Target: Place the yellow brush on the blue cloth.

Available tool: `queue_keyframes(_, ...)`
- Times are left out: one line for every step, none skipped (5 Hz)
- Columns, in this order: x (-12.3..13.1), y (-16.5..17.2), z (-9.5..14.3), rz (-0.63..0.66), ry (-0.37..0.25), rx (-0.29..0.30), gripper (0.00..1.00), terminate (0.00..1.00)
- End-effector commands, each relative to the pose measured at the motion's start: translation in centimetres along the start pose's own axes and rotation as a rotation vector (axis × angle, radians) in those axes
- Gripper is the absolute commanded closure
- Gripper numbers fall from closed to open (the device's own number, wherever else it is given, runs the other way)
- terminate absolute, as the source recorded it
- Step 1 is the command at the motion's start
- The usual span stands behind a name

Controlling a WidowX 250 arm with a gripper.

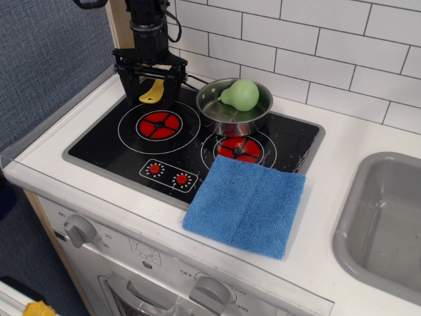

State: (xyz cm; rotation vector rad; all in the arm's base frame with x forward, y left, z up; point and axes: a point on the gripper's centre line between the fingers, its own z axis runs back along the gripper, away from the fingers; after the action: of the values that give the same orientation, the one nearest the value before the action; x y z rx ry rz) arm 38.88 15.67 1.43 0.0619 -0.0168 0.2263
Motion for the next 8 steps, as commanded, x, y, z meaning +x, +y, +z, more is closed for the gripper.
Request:
queue_keyframes(0.8,0.4,1.1,-0.016,-0.025,0.011,0.00,0.00)
queue_keyframes(0.6,-0.1,0.5,-0.020,-0.019,-0.004,1.00,0.00)
queue_keyframes(0.5,-0.8,0.5,-0.046,-0.017,-0.001,1.00,0.00)
queue_keyframes(-0.1,-0.8,1.0,-0.040,-0.030,-0.003,1.00,0.00)
queue_keyframes(-1.1,0.0,3.0,-0.004,-0.070,0.010,1.00,0.00)
queue_keyframes(-2.6,0.6,5.9,0.036,-0.121,0.047,1.00,0.00)
queue_keyframes(-4.5,0.3,8.6,0.066,-0.147,0.068,1.00,0.00)
queue_keyframes(-6.4,-2.5,10.1,0.017,-0.137,0.073,1.00,0.00)
